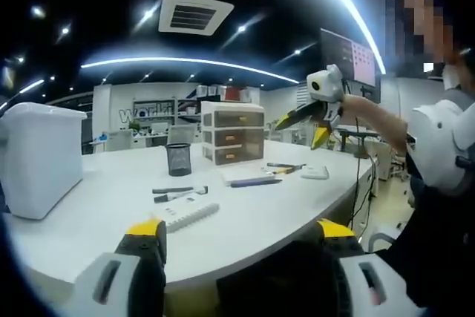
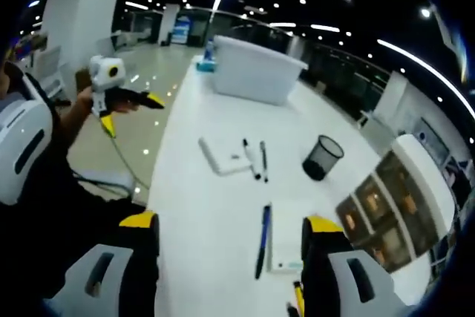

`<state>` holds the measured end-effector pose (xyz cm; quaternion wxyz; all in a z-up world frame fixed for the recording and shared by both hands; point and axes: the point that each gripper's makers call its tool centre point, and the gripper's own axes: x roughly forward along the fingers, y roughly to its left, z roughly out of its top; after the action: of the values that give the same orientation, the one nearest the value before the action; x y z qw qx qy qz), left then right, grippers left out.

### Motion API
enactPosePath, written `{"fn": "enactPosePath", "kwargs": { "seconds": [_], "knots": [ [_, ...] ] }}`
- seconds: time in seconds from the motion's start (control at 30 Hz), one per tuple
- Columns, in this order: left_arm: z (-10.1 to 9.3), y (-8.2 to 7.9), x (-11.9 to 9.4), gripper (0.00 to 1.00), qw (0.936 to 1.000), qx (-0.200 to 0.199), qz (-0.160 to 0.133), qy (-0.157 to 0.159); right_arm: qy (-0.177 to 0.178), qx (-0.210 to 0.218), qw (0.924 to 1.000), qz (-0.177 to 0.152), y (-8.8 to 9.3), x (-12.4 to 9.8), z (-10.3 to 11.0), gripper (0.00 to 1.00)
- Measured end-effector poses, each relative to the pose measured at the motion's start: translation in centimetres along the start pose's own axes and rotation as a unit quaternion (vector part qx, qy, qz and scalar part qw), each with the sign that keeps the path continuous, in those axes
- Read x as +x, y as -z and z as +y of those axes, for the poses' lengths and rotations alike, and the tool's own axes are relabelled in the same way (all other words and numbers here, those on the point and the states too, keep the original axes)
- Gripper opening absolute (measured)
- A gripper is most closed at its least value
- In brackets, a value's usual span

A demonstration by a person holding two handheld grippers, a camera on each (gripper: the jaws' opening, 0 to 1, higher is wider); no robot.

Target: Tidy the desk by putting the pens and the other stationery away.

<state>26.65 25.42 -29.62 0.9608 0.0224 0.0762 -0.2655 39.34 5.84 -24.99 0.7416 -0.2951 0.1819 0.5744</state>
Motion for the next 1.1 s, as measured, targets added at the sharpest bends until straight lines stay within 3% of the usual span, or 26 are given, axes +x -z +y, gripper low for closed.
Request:
{"fn": "enactPosePath", "kwargs": {
  "seconds": [0.77, 1.1],
  "knots": [
    [-0.2, 0.1, -0.4, 0.80, 0.9999, 0.010, 0.004, 0.000, -0.042, -0.043, 0.9978, 0.028, -2.1, 5.3, -1.5, 0.63],
    [-0.4, 0.2, -0.3, 0.80, 1.0000, 0.007, 0.002, 0.003, -0.062, -0.056, 0.9952, 0.050, -2.3, 7.3, -1.0, 0.59]
  ]
}}
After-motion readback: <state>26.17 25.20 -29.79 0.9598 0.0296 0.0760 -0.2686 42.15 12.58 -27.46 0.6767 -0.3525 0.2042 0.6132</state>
